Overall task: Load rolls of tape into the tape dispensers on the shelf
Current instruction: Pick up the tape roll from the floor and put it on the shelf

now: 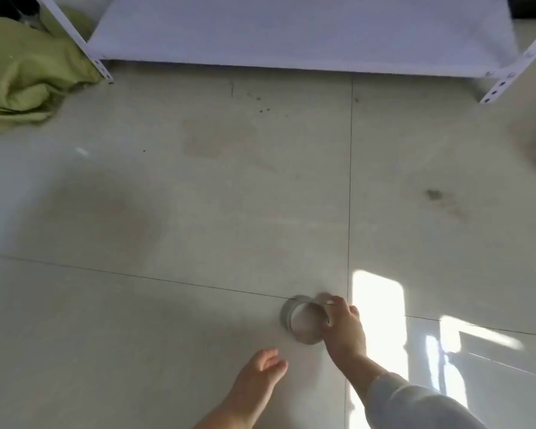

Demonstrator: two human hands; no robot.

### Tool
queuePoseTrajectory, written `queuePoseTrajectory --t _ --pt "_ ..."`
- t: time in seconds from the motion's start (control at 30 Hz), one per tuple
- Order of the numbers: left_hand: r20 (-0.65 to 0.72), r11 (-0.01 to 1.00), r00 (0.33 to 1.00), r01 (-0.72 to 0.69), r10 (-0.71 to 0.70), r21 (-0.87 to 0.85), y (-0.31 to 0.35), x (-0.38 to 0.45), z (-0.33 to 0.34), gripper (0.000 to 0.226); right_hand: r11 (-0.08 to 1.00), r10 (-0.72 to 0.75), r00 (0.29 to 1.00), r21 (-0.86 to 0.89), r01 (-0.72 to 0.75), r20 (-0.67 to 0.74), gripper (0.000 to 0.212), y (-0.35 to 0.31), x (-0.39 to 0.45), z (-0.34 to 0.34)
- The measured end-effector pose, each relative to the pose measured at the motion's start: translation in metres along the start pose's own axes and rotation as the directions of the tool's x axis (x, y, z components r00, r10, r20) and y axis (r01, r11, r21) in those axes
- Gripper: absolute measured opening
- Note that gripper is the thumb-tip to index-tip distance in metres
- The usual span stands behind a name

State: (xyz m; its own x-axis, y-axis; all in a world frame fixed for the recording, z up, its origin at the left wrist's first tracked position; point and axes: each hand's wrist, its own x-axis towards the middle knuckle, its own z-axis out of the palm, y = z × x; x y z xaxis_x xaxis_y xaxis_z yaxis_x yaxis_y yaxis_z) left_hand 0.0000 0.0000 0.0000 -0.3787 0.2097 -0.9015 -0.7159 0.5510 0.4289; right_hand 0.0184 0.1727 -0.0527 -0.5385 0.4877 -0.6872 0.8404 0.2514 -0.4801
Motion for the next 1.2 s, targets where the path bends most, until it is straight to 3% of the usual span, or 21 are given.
queuePoseTrajectory --t 0.07,0.13,0.27,0.47,0.73,0.9,1.07,1.1,1.17,1.2 --pt "0.036 0.999 0.999 0.008 -0.006 -0.051 0.003 0.013 0.005 0.054 0.999 -0.001 0.998 0.036 0.003 -0.063 0.035 0.003 0.003 0.007" --pt "0.067 0.996 0.998 0.008 -0.002 -0.093 0.009 0.015 0.005 0.061 0.995 0.027 0.999 0.1 -0.023 -0.036 0.03 0.002 -0.006 0.008" --pt "0.088 0.981 0.994 -0.042 0.06 -0.19 0.023 -0.024 0.004 0.052 0.956 0.117 0.992 0.264 -0.126 0.052 0.033 -0.009 -0.043 -0.011" --pt "-0.052 0.983 0.998 -0.033 0.024 -0.181 0.06 -0.128 -0.01 0.052 0.938 0.135 0.987 0.31 -0.155 0.086 0.041 -0.054 -0.146 -0.065" --pt "-0.068 0.994 0.996 -0.059 0.053 -0.091 0.164 -0.328 -0.048 0.033 0.9 0.024 0.986 0.427 -0.092 0.162 0.024 -0.164 -0.309 -0.174" --pt "-0.059 0.988 0.988 -0.146 0.142 -0.057 0.242 -0.449 -0.072 0.027 0.854 -0.059 0.988 0.519 -0.025 0.144 0.035 -0.243 -0.395 -0.25" --pt "-0.182 0.942 0.93 -0.333 0.319 -0.046 0.296 -0.545 -0.075 0.019 0.829 -0.201 0.968 0.553 0.088 0.147 0.044 -0.316 -0.469 -0.31" --pt "-0.197 0.928 0.913 -0.371 0.357 -0.038 0.304 -0.563 -0.075 0.022 0.825 -0.235 0.959 0.553 0.112 0.157 0.048 -0.326 -0.483 -0.318" --pt "-0.203 0.898 0.882 -0.439 0.426 -0.024 0.322 -0.591 -0.075 0.061 0.801 -0.294 0.945 0.577 0.16 0.146 0.057 -0.349 -0.508 -0.337" --pt "-0.197 0.886 0.872 -0.463 0.448 -0.033 0.332 -0.603 -0.076 0.069 0.787 -0.326 0.936 0.587 0.19 0.135 0.059 -0.359 -0.519 -0.347"
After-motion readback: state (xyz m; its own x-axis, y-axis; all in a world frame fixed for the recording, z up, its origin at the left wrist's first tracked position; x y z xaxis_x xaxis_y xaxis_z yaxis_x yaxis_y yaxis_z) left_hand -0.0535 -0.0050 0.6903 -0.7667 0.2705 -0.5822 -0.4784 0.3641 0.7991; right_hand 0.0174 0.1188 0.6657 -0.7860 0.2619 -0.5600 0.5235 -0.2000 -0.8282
